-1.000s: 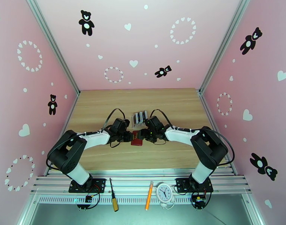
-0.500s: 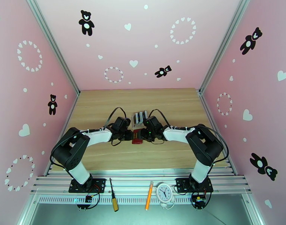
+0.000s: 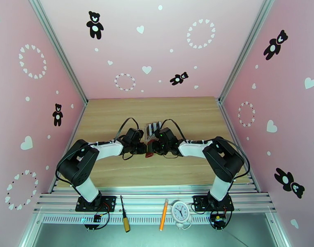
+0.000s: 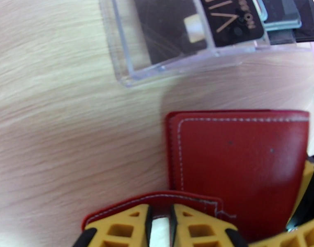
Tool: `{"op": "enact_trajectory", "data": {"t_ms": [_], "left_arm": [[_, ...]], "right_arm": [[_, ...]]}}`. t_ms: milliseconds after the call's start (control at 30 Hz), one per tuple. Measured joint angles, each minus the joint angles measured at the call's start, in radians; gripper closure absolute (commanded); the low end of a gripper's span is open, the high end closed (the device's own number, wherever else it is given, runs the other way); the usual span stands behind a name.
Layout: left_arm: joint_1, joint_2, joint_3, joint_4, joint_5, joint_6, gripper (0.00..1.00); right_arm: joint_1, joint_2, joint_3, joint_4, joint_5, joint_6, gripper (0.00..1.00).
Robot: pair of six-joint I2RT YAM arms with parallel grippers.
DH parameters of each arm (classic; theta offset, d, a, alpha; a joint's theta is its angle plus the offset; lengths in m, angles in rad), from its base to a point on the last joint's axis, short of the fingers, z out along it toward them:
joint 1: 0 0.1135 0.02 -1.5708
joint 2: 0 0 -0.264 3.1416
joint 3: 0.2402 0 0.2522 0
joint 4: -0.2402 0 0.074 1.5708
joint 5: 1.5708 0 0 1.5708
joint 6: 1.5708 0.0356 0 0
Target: Put the credit cards into the card holder
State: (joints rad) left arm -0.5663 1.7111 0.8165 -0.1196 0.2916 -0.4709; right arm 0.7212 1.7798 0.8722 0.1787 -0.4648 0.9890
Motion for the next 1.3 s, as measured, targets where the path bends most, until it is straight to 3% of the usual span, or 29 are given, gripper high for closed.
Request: {"op": "enact_trajectory", "data": {"t_ms": [167,500,867,1167,1233,1300], "left_arm": [[0.000,0.000,0.000,0.000,0.001,0.000,0.77],[0.000,-0.001,0.000,0.000,0.000,0.000,0.77],[0.004,-0.099,-0.079,0.007,-0.004,-0.001,0.75],[0.031,-0.261,-0.159,0.059,-0.023,-0.005,0.71],[0.037,-0.285,-0.172,0.069,-0.027,-0.009,0.61],[0.042,-0.306,-0.185,0.083,-0.032,-0.018,0.57]], "right_arm": [[0.001,0.000,0.001,0.001,0.001,0.005,0.66],[-0.003,-0.002,0.002,-0.040,0.029,0.000,0.89],[0.008,-0.108,0.006,-0.165,0.062,-0.050,1.00],[0.071,-0.226,0.119,-0.463,0.259,-0.169,1.00],[0.089,-0.246,0.146,-0.541,0.328,-0.193,1.00],[0.103,-0.266,0.164,-0.600,0.387,-0.213,1.00]]}}
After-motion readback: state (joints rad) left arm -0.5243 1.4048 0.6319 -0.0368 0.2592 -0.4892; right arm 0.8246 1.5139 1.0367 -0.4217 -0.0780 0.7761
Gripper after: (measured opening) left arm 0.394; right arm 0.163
